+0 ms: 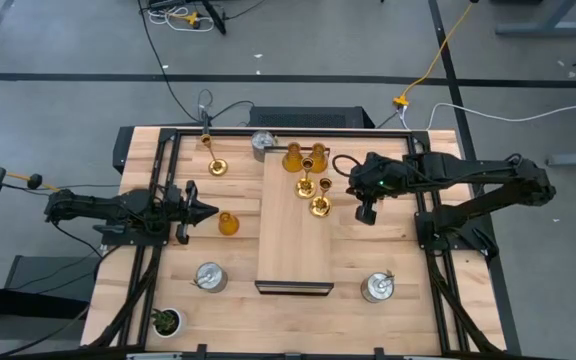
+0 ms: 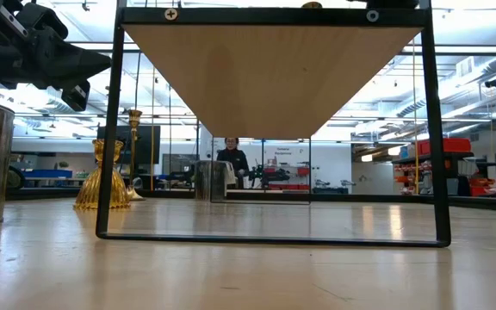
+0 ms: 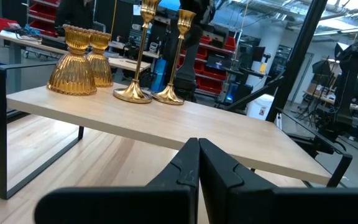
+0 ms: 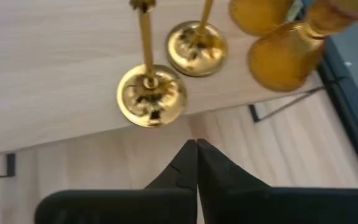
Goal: Pick & Place candle stick holders
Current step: Put the bottom candle holder on the shelf
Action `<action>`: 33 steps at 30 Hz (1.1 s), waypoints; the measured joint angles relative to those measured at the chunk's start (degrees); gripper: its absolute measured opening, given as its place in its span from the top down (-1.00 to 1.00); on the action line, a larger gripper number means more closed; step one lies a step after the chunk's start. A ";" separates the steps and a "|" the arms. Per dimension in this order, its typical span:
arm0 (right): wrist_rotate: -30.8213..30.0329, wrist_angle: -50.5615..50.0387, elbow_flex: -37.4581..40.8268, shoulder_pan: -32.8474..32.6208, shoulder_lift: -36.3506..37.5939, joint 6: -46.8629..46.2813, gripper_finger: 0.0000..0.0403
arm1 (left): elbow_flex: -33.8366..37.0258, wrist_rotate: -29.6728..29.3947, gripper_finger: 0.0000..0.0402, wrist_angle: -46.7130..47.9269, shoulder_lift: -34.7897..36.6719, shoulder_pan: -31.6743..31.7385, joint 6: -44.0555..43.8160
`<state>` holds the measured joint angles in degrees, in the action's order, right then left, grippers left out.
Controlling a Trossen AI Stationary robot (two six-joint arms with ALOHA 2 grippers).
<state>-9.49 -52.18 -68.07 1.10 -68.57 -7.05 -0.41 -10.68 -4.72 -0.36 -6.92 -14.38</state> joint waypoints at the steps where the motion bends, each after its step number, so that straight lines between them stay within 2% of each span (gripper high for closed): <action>1: 0.15 0.91 0.87 0.00 0.35 -0.01 0.98 | 0.00 0.00 0.95 -0.01 0.00 0.00 0.01; 9: 2.57 7.21 8.48 0.00 3.27 0.04 0.99 | -0.01 0.00 0.95 0.00 0.00 -0.02 -0.01; 20: 5.79 18.94 15.99 0.61 3.45 0.35 0.99 | -0.01 0.00 0.95 -0.01 0.00 -0.02 0.00; 33: 5.92 22.11 20.71 1.90 3.03 0.20 1.00 | -0.01 0.00 0.95 -0.01 0.00 0.00 -0.01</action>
<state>-3.57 -30.07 -47.36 3.01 -65.54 -6.85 -0.42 -10.68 -4.73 -0.36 -6.92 -14.38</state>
